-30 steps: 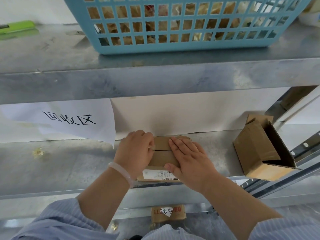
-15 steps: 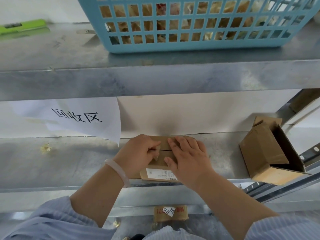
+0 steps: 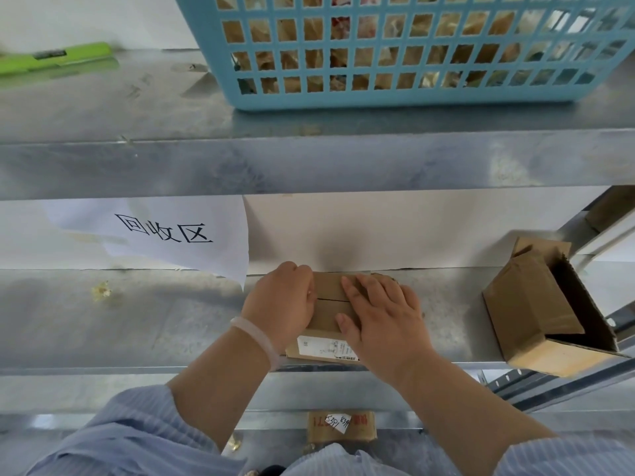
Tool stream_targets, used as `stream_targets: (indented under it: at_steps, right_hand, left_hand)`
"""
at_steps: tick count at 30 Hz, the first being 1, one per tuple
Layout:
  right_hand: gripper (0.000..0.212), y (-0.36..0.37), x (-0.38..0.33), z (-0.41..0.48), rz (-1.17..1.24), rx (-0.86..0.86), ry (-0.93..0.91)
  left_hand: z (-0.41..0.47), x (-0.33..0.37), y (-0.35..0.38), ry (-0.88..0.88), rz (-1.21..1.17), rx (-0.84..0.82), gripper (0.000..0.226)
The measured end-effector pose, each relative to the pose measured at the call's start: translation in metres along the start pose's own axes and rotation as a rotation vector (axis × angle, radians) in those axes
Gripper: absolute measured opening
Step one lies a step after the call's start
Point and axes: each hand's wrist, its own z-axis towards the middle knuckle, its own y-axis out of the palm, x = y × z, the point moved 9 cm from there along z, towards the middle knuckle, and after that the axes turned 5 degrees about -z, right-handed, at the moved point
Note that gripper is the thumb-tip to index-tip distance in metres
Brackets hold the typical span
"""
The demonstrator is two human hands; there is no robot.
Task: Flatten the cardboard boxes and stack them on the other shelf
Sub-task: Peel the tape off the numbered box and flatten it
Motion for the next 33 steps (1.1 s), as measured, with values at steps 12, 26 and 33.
stream_targets:
  at_steps: [12, 26, 33]
  right_hand:
    - [0.076, -0.001, -0.003, 0.0, -0.018, -0.017, -0.004]
    - [0.078, -0.001, -0.001, -0.001, -0.002, -0.006, -0.003]
    - [0.077, -0.003, -0.002, -0.002, -0.002, -0.005, 0.008]
  left_hand:
    - [-0.02, -0.011, -0.01, 0.157, -0.165, 0.036, 0.018]
    - [-0.017, -0.052, -0.004, -0.241, -0.298, 0.128, 0.012]
    - [-0.028, -0.052, -0.015, -0.072, -0.249, 0.267, 0.011]
